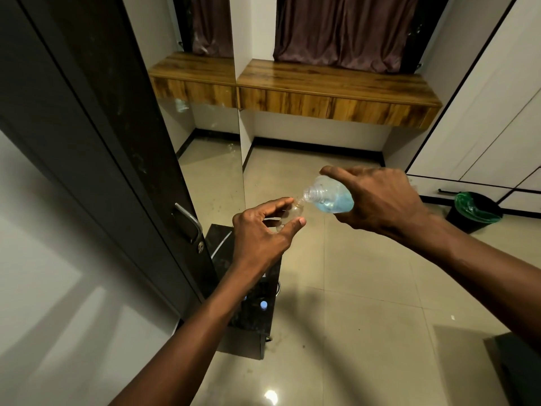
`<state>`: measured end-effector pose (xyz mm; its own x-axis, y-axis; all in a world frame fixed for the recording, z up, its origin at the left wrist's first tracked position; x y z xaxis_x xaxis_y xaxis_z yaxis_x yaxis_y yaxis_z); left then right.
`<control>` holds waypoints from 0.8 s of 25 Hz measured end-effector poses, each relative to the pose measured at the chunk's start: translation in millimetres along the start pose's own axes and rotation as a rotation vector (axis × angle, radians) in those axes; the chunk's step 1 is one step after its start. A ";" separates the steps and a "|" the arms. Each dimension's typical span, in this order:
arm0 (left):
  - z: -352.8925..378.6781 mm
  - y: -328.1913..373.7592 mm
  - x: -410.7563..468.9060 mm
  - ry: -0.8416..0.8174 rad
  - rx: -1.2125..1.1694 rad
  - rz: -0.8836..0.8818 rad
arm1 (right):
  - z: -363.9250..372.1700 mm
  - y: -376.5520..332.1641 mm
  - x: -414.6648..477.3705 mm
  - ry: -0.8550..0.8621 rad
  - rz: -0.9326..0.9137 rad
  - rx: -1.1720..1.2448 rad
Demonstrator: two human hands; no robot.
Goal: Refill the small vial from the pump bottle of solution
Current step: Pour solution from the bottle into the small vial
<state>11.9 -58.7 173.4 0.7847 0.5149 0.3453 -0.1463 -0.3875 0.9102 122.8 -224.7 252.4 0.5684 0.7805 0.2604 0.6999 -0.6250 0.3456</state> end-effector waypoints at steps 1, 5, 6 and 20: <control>0.0 0.1 0.1 -0.002 -0.002 -0.001 | -0.4 -0.4 -0.2 -0.006 0.004 -0.015; 0.9 0.4 0.5 -0.005 0.007 -0.002 | -0.7 0.5 0.6 -0.046 0.008 -0.050; 1.6 0.4 0.6 -0.007 0.009 0.000 | -0.7 0.8 0.9 -0.056 0.006 -0.058; 10.2 -0.5 -1.4 -0.022 0.000 -0.039 | -4.5 1.2 -2.4 -0.103 0.005 -0.115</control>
<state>17.0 -67.1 170.1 0.8030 0.5125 0.3043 -0.1150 -0.3678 0.9228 120.3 -227.3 256.2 0.6177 0.7677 0.1704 0.6460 -0.6189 0.4468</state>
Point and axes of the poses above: each hand's wrist, its own x-axis towards the middle knuckle, its own z-axis out of the palm, y = z × x, the point moved 5 cm from there along x, towards the middle knuckle, and after that the axes turned 3 degrees about -x, right-handed, at the moved point
